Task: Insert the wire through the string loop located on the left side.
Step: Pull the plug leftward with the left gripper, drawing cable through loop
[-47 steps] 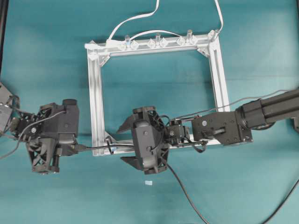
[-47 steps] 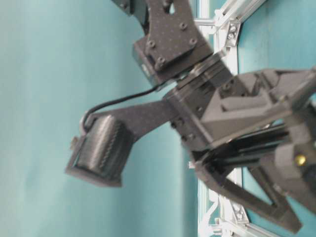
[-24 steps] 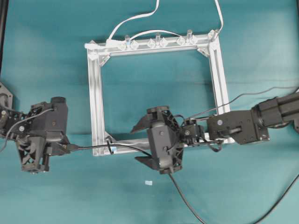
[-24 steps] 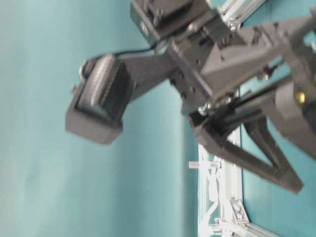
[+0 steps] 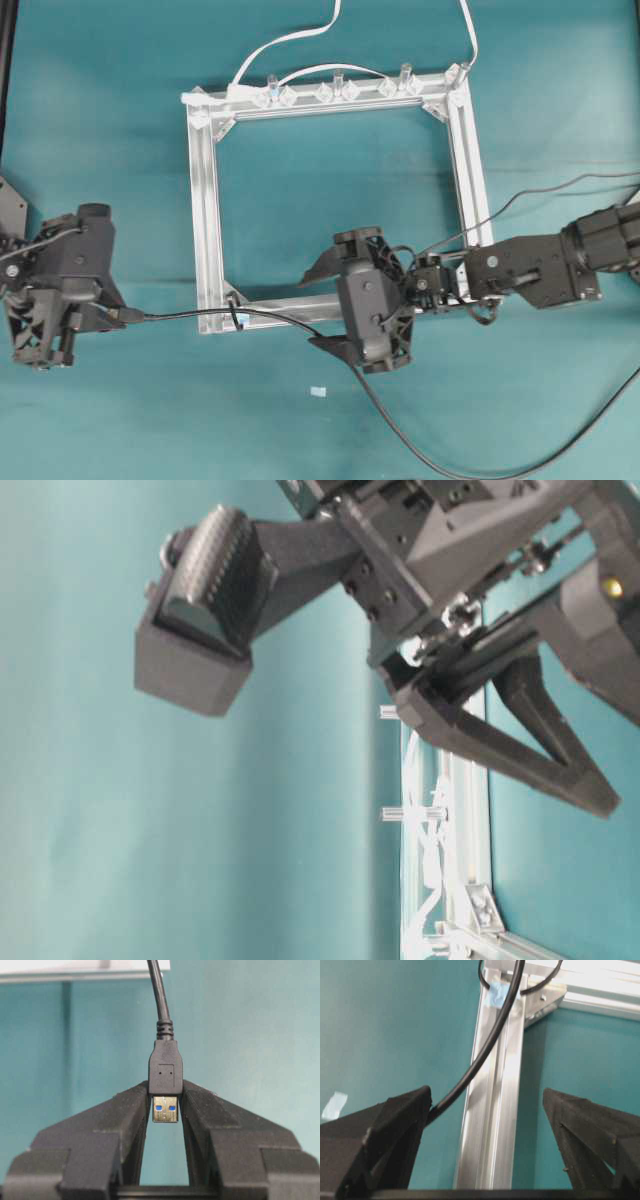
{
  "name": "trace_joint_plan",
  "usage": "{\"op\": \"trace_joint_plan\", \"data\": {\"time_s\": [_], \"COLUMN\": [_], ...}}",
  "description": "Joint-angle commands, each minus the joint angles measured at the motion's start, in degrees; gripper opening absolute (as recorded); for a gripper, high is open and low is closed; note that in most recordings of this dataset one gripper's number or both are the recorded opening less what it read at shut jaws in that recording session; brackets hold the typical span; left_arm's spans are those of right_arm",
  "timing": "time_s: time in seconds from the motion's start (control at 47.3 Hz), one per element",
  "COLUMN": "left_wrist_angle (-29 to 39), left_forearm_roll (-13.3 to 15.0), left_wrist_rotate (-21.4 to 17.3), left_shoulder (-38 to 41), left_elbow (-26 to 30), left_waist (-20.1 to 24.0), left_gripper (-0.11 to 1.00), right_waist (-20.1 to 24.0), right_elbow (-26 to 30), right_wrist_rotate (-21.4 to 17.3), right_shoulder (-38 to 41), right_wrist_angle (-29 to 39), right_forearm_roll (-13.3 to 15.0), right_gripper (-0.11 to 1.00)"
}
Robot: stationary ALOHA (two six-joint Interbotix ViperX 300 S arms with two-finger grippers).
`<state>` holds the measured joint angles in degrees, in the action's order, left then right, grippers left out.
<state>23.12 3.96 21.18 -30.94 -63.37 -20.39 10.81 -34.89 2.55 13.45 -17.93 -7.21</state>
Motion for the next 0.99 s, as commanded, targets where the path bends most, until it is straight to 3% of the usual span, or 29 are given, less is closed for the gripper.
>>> {"op": "trace_joint_plan", "data": {"time_s": [0.0, 0.486, 0.972], "left_wrist_angle": [0.53, 3.43, 2.20], "left_forearm_roll": [0.09, 0.09, -0.53], "left_wrist_rotate": [1.23, 8.96, 8.96], "left_shoulder": [-1.58, -10.81, -10.28], "left_elbow": [0.00, -4.66, -4.92], "left_waist": [-0.35, -5.71, -5.71], "left_gripper": [0.20, 0.20, 0.21], "right_waist": [0.18, 0.18, 0.18], "right_elbow": [-0.26, -4.75, -4.75], "right_wrist_rotate": [0.00, 0.00, 0.00], "right_shoulder": [-2.72, -5.89, -5.98], "right_wrist_angle": [-0.26, -0.53, -0.62], "right_forearm_roll": [0.09, 0.09, 0.09], "right_gripper": [0.95, 0.95, 0.95]}}
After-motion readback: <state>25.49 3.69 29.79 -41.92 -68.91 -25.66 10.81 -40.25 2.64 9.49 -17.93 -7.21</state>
